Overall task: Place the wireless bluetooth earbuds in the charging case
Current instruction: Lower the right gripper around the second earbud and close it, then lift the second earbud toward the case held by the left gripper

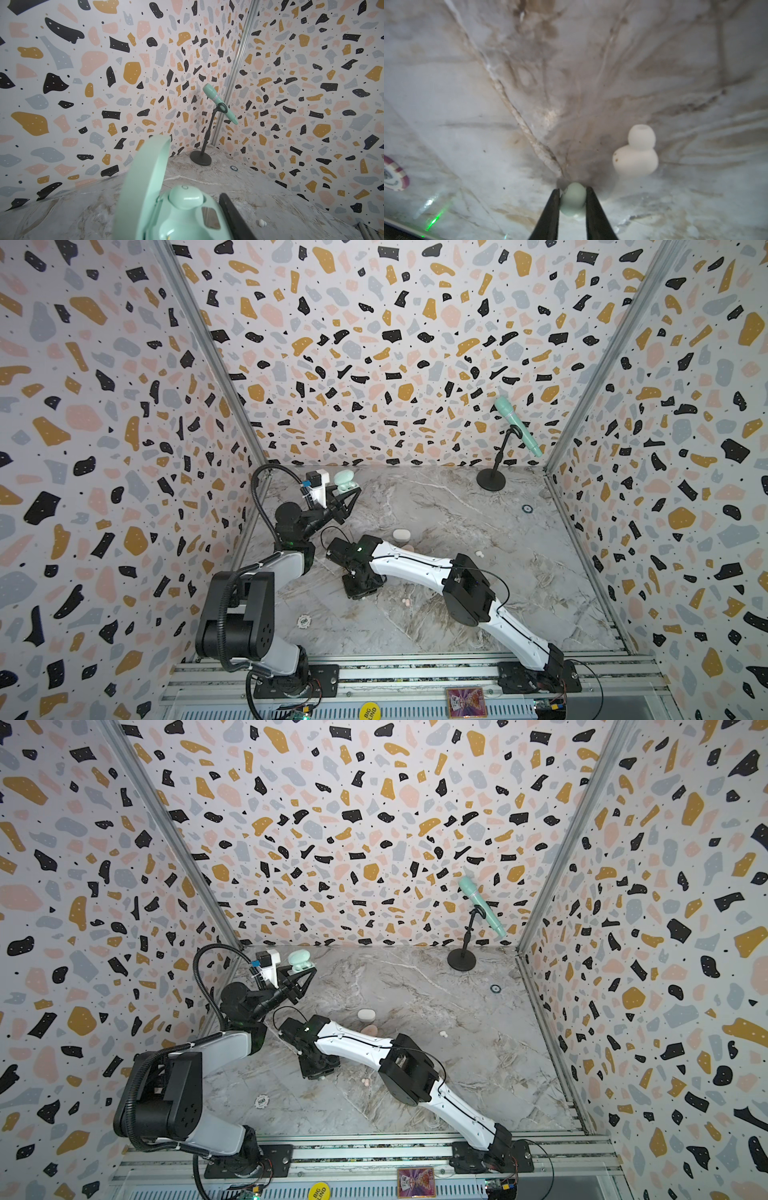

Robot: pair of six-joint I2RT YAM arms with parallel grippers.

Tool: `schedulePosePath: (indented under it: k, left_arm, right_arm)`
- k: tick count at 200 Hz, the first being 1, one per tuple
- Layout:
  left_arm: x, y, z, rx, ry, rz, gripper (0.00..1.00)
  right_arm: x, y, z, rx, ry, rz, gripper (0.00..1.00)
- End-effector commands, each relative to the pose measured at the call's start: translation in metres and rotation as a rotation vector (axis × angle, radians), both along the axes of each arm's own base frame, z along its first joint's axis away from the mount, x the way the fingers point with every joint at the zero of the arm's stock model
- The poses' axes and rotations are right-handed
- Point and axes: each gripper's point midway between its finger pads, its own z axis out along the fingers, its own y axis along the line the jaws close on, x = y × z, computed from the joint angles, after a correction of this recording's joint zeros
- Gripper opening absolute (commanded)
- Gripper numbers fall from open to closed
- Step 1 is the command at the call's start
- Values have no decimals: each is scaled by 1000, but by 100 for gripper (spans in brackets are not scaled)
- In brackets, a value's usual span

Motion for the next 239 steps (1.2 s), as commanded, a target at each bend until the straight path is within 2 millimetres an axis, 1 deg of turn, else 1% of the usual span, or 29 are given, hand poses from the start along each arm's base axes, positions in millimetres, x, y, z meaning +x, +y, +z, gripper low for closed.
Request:
schedulePosePath:
  k: [1, 39, 69, 95, 116, 146, 183, 217, 239]
  left_arm:
    - [-3, 0, 23, -2, -94, -13, 36]
    - [-3, -1, 23, -2, -92, -17, 36]
    - [-5, -1, 23, -7, -92, -24, 36]
    - [-6, -2, 21, -10, -86, -28, 36]
    - [-8, -3, 19, -12, -80, -34, 37]
    - [-11, -11, 16, -9, -72, -58, 37]
    - [-14, -24, 11, 6, -58, -89, 37]
    - [-20, -39, 9, 17, -50, -123, 37]
    - [-29, -52, 8, 16, -45, -160, 37]
  right_arm:
    - [-2, -7, -1, -42, -7, 11, 21]
    - [0, -7, 2, -40, -17, 14, 16]
    - [0, -4, 7, -22, -27, 22, 16]
    - [2, -5, 18, 13, -58, 23, 16]
    - [2, -11, 29, 44, -77, 15, 16]
    - [0, -25, 42, 82, -87, -11, 16]
    - [4, -49, 59, 134, -99, -53, 16]
    - [13, -76, 80, 208, -125, -110, 16]
    - [20, -97, 96, 273, -151, -144, 16]
